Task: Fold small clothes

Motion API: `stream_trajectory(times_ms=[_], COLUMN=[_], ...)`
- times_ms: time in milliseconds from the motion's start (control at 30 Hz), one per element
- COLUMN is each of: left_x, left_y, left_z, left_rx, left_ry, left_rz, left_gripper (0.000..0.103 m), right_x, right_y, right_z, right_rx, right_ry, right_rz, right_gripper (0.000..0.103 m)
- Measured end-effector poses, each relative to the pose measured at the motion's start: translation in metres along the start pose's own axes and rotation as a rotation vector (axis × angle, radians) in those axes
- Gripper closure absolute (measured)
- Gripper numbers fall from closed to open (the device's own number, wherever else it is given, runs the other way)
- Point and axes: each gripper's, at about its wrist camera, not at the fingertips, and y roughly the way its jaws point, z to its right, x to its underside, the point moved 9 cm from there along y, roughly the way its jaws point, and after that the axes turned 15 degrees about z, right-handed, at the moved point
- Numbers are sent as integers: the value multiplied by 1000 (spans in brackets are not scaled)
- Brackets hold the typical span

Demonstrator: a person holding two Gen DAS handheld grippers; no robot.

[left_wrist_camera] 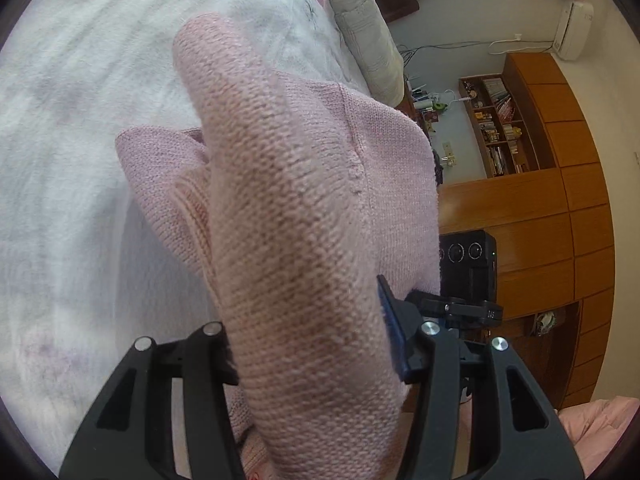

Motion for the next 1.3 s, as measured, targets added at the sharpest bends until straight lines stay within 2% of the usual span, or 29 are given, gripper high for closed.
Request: stream_trajectory(times_ms=[67, 133, 300, 467, 600, 700, 800, 833, 900, 933, 1000, 1067, 1167, 1300], left_x=[9, 16, 17, 10, 11, 27, 55, 66, 85, 92, 103, 100, 98, 99], left_y=[28, 45, 51, 36, 2, -25, -31, -34, -28, -25, -20, -17, -17, -20], left_z=[-6, -18, -33, -23, -12, -2, 13, 11, 13, 11, 1, -6, -14, -30], left_rx=[-46, -92, -145, -223, -280, -280, -280, -280, -314, -332, -385, -422, -456, -515], left_ry=[13, 24, 23, 52, 102, 96, 76, 77, 94, 101, 104, 101, 103, 96], left_rz=[-27, -37, -35, -44, -9, 13, 19, 13, -8, -18, -33, -25, -31, -39], left_gripper=[52, 50, 45, 42, 42, 42, 42, 42, 42, 42, 45, 52, 57, 59], right_x=[-3, -1, 7, 7, 23, 44, 63, 67, 74, 73, 72, 76, 75, 81], right_y=[-3, 4, 14, -5, -29, -43, -47, -45, -43, -37, -38, -47, -50, -44], right_z=[28, 51, 59, 70, 70, 72, 80, 82, 82, 77, 72, 69, 55, 65], right_rx=[48, 58, 52, 79, 79, 72, 86, 84, 77, 65, 77, 72, 75, 106], right_ry=[18, 57, 48, 42, 49, 55, 67, 79, 94, 94, 64, 42, 7, 28], right_rz=[2, -8, 1, -13, -2, -12, -28, -31, -36, -37, -31, -36, -35, -51], right_gripper=[37, 36, 31, 16, 13, 12, 12, 13, 23, 35, 41, 59, 64, 64])
